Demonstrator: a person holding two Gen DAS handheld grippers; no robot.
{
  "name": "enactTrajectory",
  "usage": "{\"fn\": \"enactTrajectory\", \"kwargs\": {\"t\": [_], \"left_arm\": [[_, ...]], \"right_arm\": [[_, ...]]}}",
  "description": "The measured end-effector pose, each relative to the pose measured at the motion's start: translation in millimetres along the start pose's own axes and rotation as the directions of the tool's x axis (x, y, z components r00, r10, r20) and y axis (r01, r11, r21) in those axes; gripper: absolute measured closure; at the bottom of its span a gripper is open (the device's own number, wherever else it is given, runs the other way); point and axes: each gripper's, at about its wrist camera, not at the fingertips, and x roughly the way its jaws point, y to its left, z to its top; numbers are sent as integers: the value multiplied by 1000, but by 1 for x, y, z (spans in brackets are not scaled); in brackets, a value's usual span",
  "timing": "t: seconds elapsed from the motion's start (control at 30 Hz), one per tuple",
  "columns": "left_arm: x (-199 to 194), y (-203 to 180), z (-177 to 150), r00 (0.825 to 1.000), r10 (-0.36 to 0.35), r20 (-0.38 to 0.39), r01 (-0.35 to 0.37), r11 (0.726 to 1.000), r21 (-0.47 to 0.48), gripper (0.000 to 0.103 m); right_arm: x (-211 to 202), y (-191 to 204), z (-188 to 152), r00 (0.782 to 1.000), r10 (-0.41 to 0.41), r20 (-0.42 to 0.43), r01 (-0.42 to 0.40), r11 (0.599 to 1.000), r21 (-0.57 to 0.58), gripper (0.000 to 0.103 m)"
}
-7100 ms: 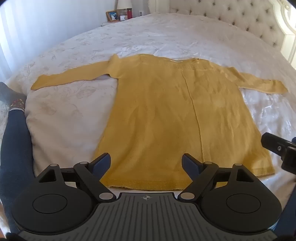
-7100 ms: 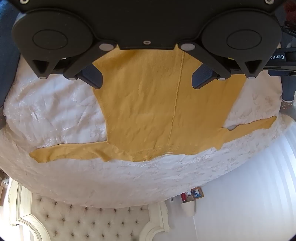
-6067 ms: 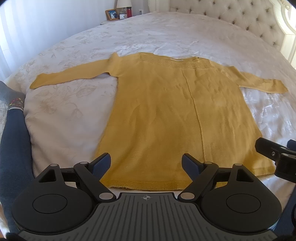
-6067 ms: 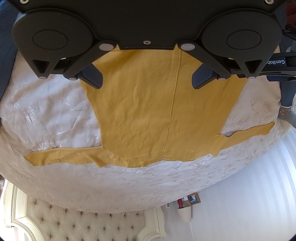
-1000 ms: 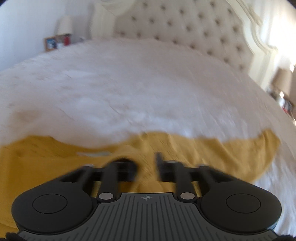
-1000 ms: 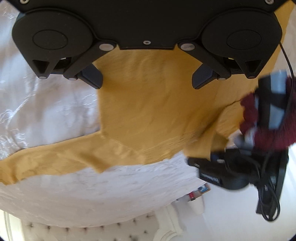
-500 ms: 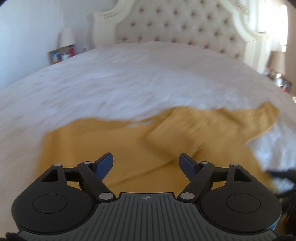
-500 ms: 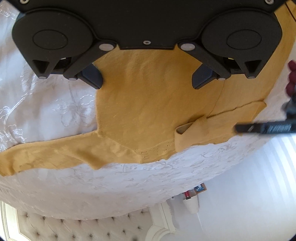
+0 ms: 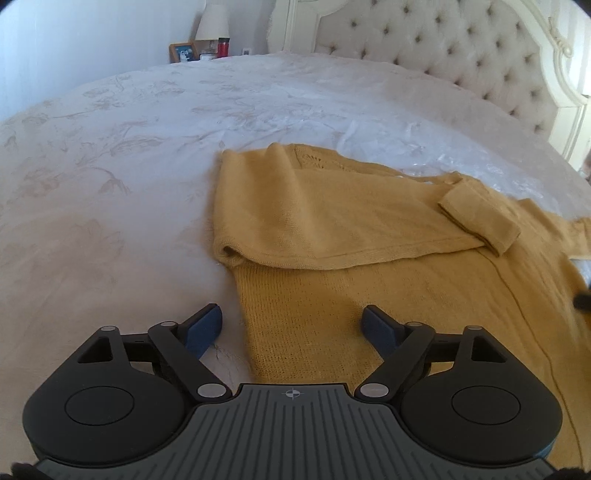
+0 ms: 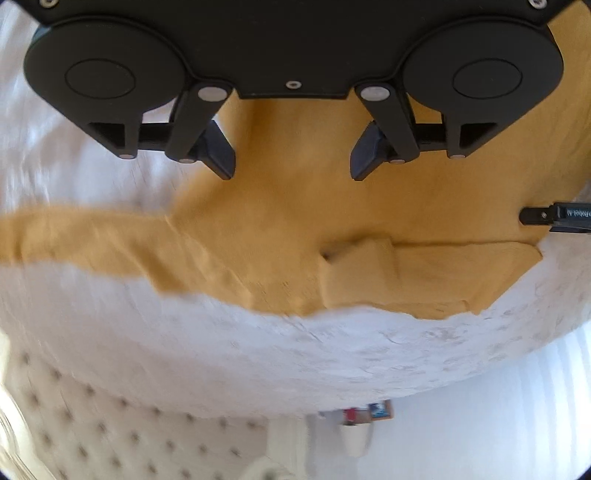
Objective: Fold small clothes
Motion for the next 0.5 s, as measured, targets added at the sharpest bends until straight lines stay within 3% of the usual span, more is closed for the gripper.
{"fn": "enactTrajectory", "kwargs": {"t": [0.13, 0.27, 0.37, 0.5], "left_arm": [[-1, -2, -10, 1000, -13, 18, 12, 999, 51, 11], [-1, 1, -13, 1000, -25, 17, 25, 999, 39, 9], [-1, 2, -14, 999, -31, 11, 31, 999, 28, 9], [-2, 2, -10, 999, -40, -17, 40, 999, 13, 9]], "right_arm": [[11, 31, 27, 999, 28, 29, -25, 996, -90, 37], [36, 59, 46, 999, 23, 31, -17, 982, -186, 37], [58, 68, 55, 999, 28, 15, -25, 984, -174, 37], [87, 66, 55, 1000, -25, -10, 24, 993, -119, 37]]}}
